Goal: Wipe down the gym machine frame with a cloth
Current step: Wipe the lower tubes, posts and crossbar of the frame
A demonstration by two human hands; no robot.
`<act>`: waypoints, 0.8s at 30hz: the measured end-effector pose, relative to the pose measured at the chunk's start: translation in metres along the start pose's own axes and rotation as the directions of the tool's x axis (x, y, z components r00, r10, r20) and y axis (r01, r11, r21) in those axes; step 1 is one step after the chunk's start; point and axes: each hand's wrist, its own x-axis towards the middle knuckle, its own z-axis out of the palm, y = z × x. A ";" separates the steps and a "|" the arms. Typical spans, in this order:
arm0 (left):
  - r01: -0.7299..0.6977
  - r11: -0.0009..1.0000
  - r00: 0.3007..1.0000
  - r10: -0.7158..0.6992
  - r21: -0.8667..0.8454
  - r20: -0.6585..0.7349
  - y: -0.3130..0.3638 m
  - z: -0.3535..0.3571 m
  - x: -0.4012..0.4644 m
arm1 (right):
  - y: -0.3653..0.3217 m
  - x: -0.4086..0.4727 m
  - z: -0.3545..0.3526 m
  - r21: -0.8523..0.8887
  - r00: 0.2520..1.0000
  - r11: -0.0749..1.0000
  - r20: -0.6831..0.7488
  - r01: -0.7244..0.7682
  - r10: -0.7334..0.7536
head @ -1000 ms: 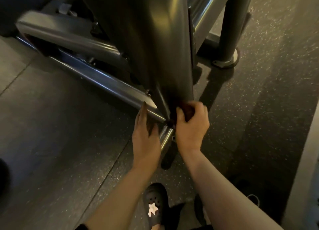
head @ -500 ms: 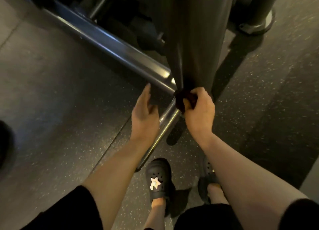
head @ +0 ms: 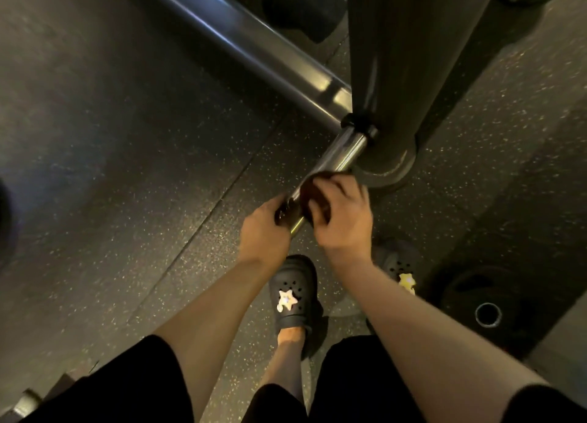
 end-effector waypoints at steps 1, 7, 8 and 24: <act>-0.007 1.000 1.000 0.007 -0.016 -0.002 0.000 0.001 0.000 | 0.002 -0.009 0.001 0.015 0.998 0.999 0.051 0.045 -0.046; -0.028 0.999 0.999 0.029 0.034 -0.016 0.002 0.008 -0.002 | 0.007 0.044 -0.022 -0.028 1.000 1.000 -0.022 0.007 -0.007; -0.027 0.998 0.999 0.028 0.056 -0.023 0.003 0.009 -0.002 | 0.006 0.052 -0.026 -0.033 0.996 0.999 -0.083 -0.042 0.039; -0.193 0.608 0.970 0.238 -0.770 -0.055 0.132 0.021 0.009 | -0.008 0.066 -0.097 0.153 0.715 0.964 -0.697 0.217 -0.050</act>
